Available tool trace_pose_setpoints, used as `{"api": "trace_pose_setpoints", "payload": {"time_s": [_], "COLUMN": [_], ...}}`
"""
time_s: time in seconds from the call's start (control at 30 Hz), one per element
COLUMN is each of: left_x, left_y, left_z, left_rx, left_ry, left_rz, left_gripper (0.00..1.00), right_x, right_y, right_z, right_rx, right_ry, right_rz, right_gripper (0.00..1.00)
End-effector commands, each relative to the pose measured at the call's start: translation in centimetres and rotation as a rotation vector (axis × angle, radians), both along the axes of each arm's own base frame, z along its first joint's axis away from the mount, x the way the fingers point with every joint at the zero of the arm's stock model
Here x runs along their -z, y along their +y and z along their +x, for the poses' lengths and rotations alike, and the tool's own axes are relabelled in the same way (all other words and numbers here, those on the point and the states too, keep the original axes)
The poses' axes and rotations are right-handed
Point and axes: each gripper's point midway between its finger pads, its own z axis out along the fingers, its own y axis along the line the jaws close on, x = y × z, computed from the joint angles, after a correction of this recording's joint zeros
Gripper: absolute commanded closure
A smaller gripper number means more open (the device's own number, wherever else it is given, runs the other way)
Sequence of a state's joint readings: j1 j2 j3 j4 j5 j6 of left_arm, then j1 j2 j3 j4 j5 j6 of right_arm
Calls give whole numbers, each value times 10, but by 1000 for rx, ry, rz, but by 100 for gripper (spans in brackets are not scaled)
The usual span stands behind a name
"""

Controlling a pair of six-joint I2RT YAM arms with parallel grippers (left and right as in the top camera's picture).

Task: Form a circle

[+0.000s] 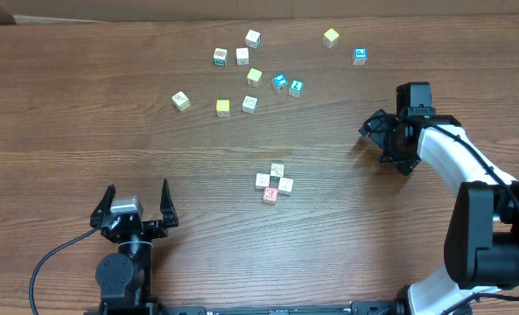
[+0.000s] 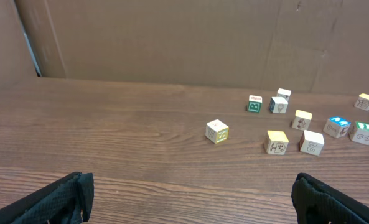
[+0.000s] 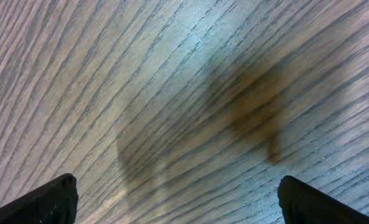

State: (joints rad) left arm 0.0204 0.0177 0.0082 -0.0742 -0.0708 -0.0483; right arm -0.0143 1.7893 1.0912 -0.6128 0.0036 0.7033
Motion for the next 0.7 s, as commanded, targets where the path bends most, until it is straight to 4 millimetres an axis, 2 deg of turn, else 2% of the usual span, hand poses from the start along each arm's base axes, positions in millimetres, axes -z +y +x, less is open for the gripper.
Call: {"api": "trace_pose_setpoints", "payload": {"time_s": [0.0,0.2,0.33,0.67], "left_x": [-2,-2,-2,-2], "left_y": [-1,-1,-1,-1], "left_z": [0,0,0,0], "left_rx": [8,8,8,8], "left_ry": [-10,-10,-10,-10], "left_rz": [18,18,18,18], "left_gripper": [1,0,1,0], "right_x": [2,8,15,13], "right_y": [-6,-17,-16,-17], "right_z": [-1,-5,-12,-10], "right_rx": [17,47,47,47], "right_ry": [2,5,24,13], "right_rz": [-1,-1,0,-1], "right_gripper": [0,0,0,0]}}
